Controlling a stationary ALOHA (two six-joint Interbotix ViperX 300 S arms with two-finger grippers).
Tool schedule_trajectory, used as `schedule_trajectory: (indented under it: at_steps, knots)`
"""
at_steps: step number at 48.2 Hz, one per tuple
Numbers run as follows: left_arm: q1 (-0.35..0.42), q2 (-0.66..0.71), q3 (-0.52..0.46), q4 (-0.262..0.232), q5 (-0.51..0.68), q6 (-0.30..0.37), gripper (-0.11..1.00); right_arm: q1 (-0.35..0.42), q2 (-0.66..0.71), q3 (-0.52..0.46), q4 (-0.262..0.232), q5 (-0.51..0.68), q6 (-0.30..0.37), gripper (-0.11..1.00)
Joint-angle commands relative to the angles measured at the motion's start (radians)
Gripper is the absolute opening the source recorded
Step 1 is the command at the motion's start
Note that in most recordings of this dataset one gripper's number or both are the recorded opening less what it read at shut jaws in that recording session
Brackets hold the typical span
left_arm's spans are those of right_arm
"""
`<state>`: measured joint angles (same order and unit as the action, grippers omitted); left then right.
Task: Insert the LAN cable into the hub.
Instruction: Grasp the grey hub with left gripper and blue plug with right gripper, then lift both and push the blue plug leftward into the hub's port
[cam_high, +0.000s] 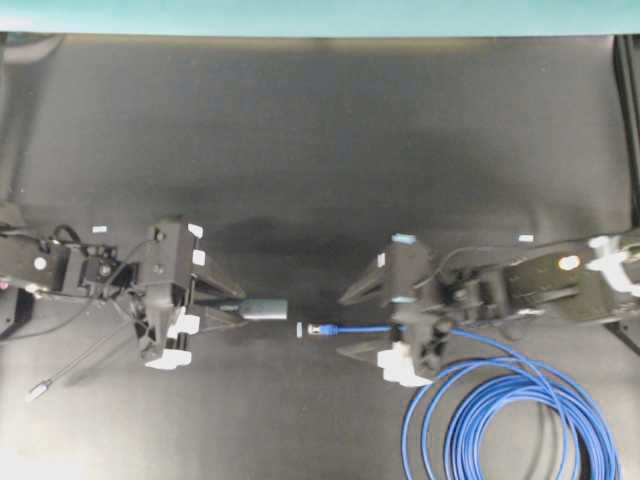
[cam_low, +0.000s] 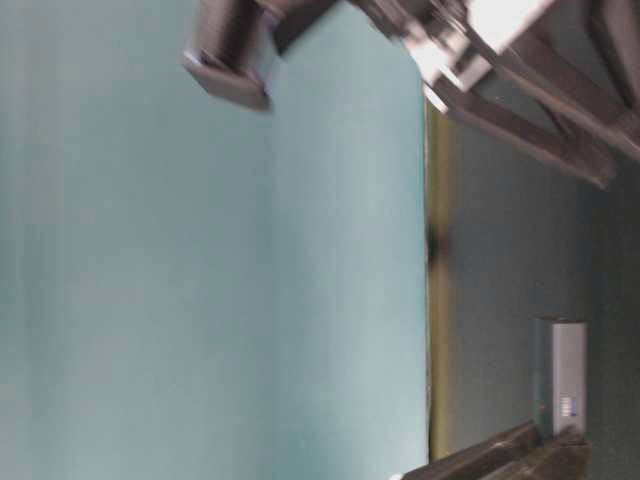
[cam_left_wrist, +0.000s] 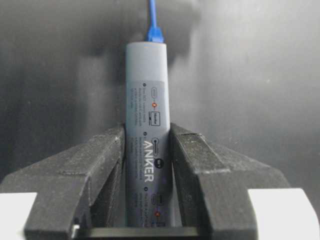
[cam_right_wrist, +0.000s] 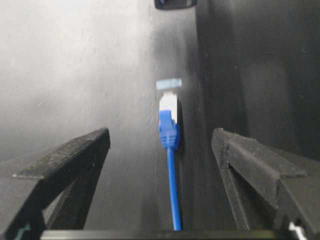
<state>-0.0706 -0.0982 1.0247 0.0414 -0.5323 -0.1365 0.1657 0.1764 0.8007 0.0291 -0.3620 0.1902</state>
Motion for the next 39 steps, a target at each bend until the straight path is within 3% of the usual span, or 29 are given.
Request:
schedule_trajectory:
  at_steps: [1,17,21,30,39]
  knots:
    - [-0.003,-0.014,-0.017,0.003,0.000,-0.003,0.28,0.006,0.043,-0.026,-0.003,-0.012,-0.008,0.79]
    - [-0.017,-0.011,-0.031,0.005,0.018,-0.005,0.28,0.002,0.110,-0.038,0.011,0.005,0.005,0.75]
    - [-0.018,-0.011,-0.031,0.003,0.018,-0.006,0.28,0.002,0.115,-0.044,0.014,0.023,0.006,0.63]
    - [-0.018,-0.011,-0.031,0.005,0.018,-0.008,0.28,0.012,0.112,-0.060,0.017,0.087,0.009,0.13]
    - [-0.018,-0.015,-0.040,0.005,0.037,-0.008,0.28,-0.002,0.034,-0.064,0.034,0.107,0.009,0.13]
